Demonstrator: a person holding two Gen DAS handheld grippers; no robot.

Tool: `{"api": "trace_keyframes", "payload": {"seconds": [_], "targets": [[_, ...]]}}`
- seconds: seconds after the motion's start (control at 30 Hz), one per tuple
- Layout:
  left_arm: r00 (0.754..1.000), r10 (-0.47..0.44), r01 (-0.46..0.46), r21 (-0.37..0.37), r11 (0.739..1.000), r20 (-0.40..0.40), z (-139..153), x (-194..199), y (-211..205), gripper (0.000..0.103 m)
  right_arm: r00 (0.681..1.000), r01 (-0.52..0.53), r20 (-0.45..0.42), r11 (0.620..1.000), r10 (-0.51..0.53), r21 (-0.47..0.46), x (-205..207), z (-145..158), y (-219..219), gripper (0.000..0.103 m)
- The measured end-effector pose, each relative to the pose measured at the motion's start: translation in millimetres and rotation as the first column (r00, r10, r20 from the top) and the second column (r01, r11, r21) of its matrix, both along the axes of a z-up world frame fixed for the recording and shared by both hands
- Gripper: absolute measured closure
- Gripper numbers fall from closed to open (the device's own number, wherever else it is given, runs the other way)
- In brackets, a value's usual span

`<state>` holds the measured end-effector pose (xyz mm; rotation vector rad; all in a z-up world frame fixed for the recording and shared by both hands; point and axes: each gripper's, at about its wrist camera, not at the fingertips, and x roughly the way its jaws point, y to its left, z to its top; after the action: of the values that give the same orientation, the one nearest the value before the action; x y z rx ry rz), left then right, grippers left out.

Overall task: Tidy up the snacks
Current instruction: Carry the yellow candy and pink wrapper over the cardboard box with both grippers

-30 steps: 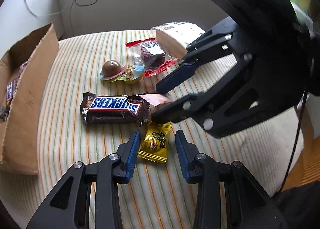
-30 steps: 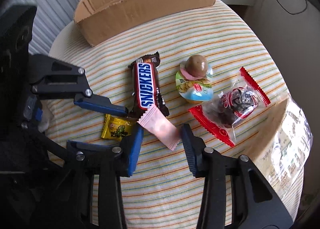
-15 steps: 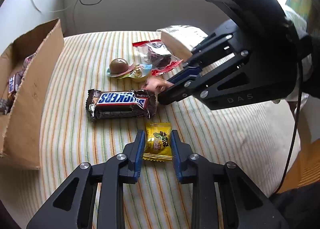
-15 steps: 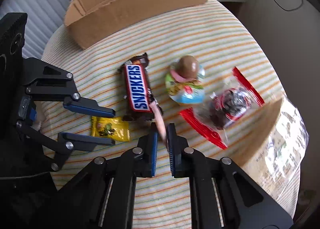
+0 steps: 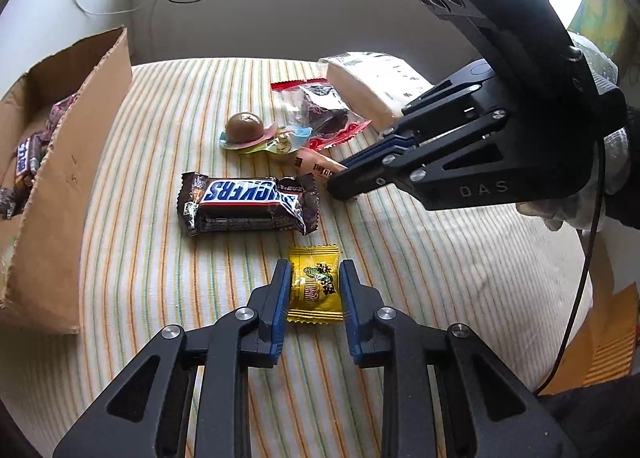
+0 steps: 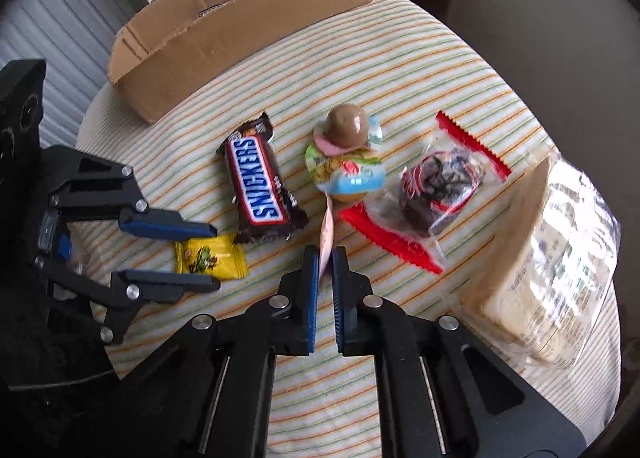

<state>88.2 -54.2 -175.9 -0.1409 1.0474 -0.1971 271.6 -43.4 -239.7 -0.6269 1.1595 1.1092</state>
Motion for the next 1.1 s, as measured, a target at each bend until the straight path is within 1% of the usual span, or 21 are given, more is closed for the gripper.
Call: {"api": "trace_keyframes", "payload": {"seconds": [0.1, 0.23, 0.37, 0.5, 0.73, 0.87, 0.97, 1.1], "targets": [[1.000, 0.000, 0.000, 0.004, 1.000, 0.005, -1.0, -1.3, -1.2, 0.080, 1.000, -0.009, 0.024, 1.000, 0.009, -0.019, 3.4, -0.3, 6.4, 0.097], [1.000, 0.006, -0.006, -0.014, 1.000, 0.007, 0.0, -5.4, 1.7, 0.080, 0.999, 0.009, 0.042, 1.000, -0.008, -0.015, 6.0, 1.0, 17.4, 0.097], [1.000, 0.022, -0.022, -0.018, 1.000, 0.016, 3.2, -8.9, 5.5, 0.080, 0.997, 0.015, 0.074, 0.999, -0.013, -0.030, -0.9, 0.7, 17.9, 0.098], [0.999, 0.032, -0.031, -0.037, 0.999, 0.022, 10.7, -13.4, 9.0, 0.080, 0.997, 0.061, 0.039, 0.998, -0.061, 0.001, -8.7, 4.9, 8.2, 0.098], [0.999, 0.030, -0.028, -0.054, 0.998, 0.041, 31.1, -21.6, 15.5, 0.080, 0.988, 0.153, -0.023, 0.986, -0.152, 0.066, -8.0, 25.6, -19.9, 0.098], [0.997, 0.051, -0.047, -0.062, 0.997, 0.056, 46.6, -22.9, 27.3, 0.081, 0.983, 0.184, -0.034, 0.979, -0.181, 0.089, -8.5, 42.5, -22.4, 0.098], [0.995, 0.066, -0.062, -0.063, 0.996, 0.071, 60.2, -23.6, 41.0, 0.081, 0.981, 0.195, -0.033, 0.975, -0.192, 0.107, -14.0, 61.2, -12.6, 0.098], [0.992, 0.088, -0.084, -0.049, 0.995, 0.087, 76.8, -24.5, 65.1, 0.081, 0.980, 0.201, -0.031, 0.970, -0.199, 0.138, -18.6, 82.5, 12.9, 0.098]]}}
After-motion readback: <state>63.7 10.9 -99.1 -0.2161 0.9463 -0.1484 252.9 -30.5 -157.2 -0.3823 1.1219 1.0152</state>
